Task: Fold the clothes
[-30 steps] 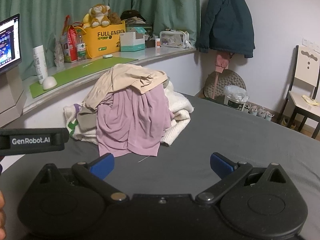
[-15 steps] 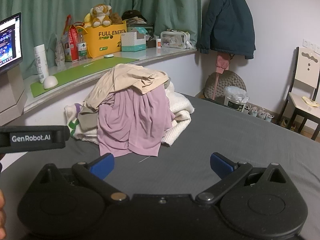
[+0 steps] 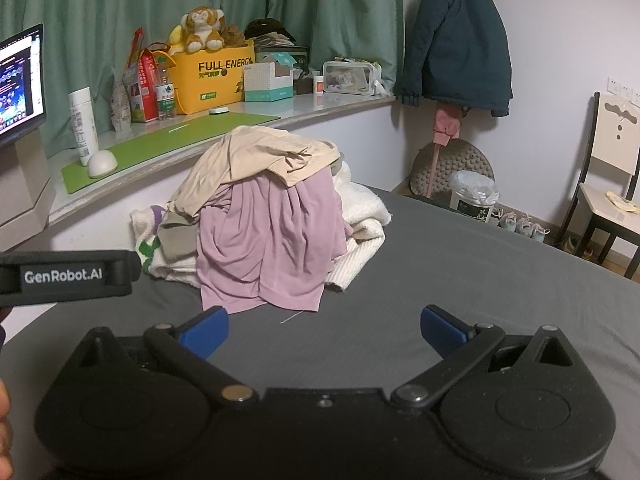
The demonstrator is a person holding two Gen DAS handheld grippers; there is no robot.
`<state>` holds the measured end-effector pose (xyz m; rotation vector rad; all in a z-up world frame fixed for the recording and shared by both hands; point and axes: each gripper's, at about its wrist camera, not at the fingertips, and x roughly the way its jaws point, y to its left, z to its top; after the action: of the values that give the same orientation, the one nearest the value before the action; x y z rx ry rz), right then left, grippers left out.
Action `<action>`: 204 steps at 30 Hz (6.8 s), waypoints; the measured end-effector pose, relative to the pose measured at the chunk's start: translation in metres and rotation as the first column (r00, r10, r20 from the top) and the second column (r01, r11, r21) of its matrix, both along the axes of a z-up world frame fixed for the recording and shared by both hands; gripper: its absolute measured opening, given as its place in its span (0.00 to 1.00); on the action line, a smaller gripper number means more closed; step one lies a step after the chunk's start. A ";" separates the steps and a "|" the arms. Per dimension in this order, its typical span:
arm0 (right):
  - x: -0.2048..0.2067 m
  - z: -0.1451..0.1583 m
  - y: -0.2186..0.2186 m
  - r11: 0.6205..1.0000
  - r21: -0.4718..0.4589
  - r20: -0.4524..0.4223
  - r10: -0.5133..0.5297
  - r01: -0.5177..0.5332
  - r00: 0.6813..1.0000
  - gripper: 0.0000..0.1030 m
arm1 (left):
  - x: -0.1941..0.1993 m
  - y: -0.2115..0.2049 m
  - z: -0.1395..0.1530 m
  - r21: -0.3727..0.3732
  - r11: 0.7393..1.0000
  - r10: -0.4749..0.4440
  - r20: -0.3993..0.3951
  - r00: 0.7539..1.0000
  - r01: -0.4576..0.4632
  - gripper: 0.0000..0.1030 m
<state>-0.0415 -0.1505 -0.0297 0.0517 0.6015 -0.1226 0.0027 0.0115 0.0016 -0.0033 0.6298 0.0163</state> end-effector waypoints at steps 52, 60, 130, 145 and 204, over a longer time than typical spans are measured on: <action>0.052 -0.015 -0.020 0.992 -0.104 -0.020 0.067 -0.068 0.998 1.00 | 0.014 0.009 -0.019 -0.053 0.995 0.083 0.012 0.997 -0.082 1.00; 0.147 0.000 -0.022 0.980 -0.097 0.036 0.177 -0.173 0.983 0.81 | 0.024 0.028 -0.036 -0.157 0.976 0.157 0.006 0.988 -0.154 1.00; 0.267 -0.045 0.025 0.916 -0.298 0.013 0.286 -0.270 0.958 0.02 | 0.044 0.013 -0.077 -0.309 0.940 0.182 0.090 0.979 -0.146 1.00; 0.133 0.058 -0.076 0.958 -0.280 0.391 0.060 0.057 0.918 0.02 | 0.028 0.004 -0.060 -0.299 0.953 0.106 0.160 0.981 -0.054 1.00; -0.248 -0.112 -0.077 0.928 0.056 -0.286 -0.338 0.368 0.897 0.64 | -0.010 -0.216 -0.144 0.177 0.734 -0.632 -0.175 0.755 0.656 1.00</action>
<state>-0.2900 -0.2276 -0.1417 0.2546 0.8712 -0.4573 -0.0077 -0.2046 -0.1421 0.4491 0.7037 -0.5986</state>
